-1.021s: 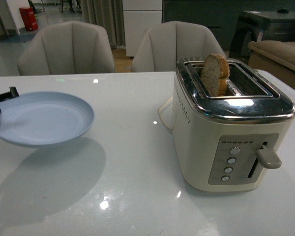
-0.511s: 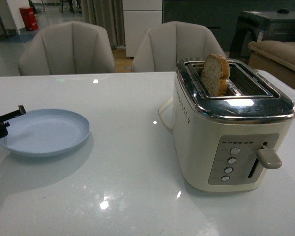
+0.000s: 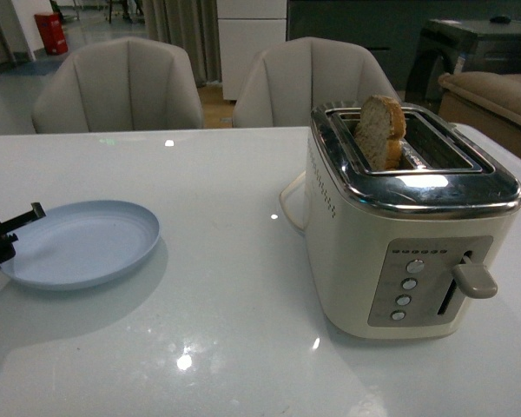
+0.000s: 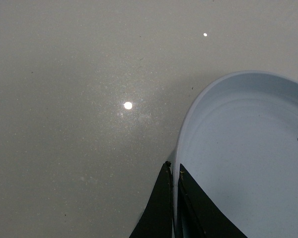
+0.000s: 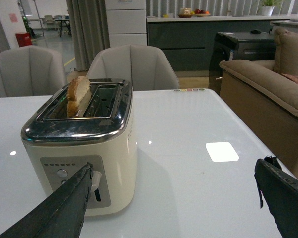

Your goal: Left arm holds plate, right arm toasts bread

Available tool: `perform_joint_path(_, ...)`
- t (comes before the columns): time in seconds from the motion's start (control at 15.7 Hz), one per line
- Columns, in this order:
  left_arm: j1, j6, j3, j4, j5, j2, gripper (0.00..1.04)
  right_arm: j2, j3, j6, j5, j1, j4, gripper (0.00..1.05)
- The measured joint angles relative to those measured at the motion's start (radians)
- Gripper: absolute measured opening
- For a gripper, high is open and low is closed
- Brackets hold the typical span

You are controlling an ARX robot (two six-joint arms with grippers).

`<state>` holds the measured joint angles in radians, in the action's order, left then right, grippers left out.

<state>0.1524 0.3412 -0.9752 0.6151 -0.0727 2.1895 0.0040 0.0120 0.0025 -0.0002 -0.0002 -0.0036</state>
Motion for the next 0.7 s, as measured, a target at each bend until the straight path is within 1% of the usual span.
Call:
perform_joint_path(0.26,0.0,-0.006,0.023,0.023,0.002,0.0,0.02,0.0,0.0,0.0,0.0,0.0,0.0,0.98)
perform_joint_path(0.32,0.0,-0.009,0.028,0.024,0.005,0.0,0.04,0.0,0.0,0.0,0.0,0.0,0.0,0.98)
perform_joint_path(0.38,0.0,-0.029,0.037,0.023,0.007,0.0,0.17,0.0,0.0,0.0,0.0,0.0,0.0,0.98)
perform_joint_path(0.64,0.0,-0.062,0.058,0.028,0.025,-0.01,0.6,0.0,0.0,0.0,0.0,0.0,0.0,0.98)
perform_joint_path(0.7,0.0,-0.061,0.063,0.021,0.031,-0.028,0.73,0.0,0.0,0.0,0.0,0.0,0.0,0.98)
